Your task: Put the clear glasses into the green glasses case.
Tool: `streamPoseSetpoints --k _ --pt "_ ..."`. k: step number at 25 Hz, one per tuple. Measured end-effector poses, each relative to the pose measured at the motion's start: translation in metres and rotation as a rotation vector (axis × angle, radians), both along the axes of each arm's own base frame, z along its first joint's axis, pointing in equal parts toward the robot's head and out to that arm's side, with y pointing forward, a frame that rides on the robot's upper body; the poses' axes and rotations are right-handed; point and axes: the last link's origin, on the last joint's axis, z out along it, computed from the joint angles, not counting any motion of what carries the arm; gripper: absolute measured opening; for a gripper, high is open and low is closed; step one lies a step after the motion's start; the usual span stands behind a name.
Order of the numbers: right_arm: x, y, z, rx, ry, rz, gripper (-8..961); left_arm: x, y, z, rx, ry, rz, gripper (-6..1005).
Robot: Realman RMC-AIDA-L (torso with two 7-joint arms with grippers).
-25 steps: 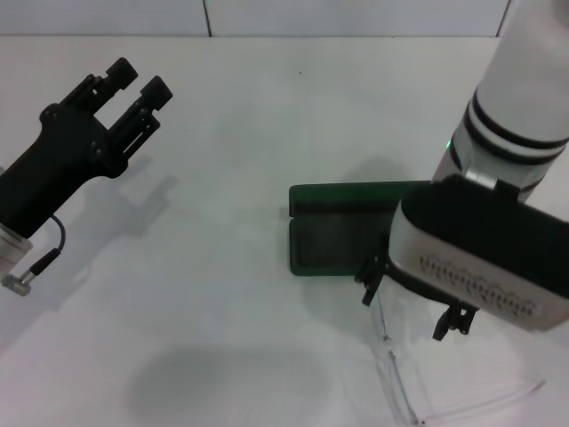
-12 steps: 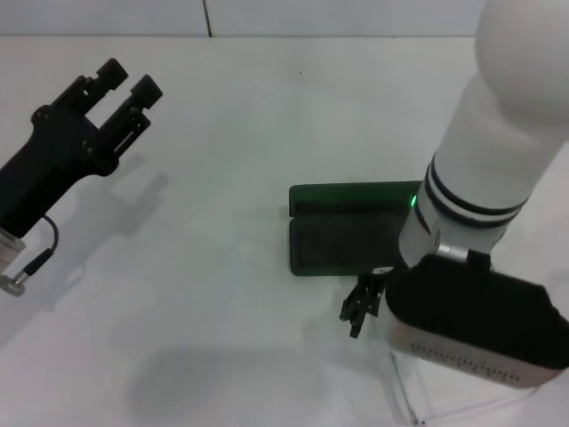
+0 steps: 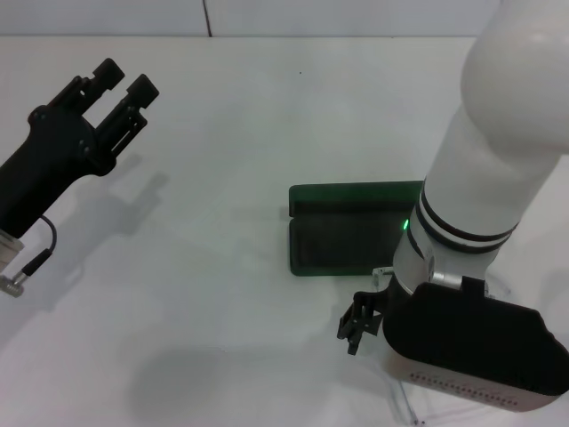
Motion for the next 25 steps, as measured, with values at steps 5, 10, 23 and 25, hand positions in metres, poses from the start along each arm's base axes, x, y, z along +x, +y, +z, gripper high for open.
streamPoseSetpoints --k 5,10,23,25 --pt "0.0007 -0.0010 -0.0003 -0.001 -0.001 -0.002 793 0.0001 -0.0001 -0.0005 -0.002 0.000 -0.001 588" --pt "-0.0009 0.0000 -0.0003 0.009 0.011 0.001 695 -0.0018 -0.0016 -0.0016 -0.007 -0.003 0.008 586" --pt "-0.0019 0.0044 0.0012 0.040 0.016 -0.012 203 0.0010 -0.0004 -0.0033 -0.010 -0.010 0.000 584" --pt "-0.0019 0.0044 0.0018 0.040 0.018 -0.017 188 0.0014 -0.0003 -0.0035 -0.012 -0.010 -0.002 583"
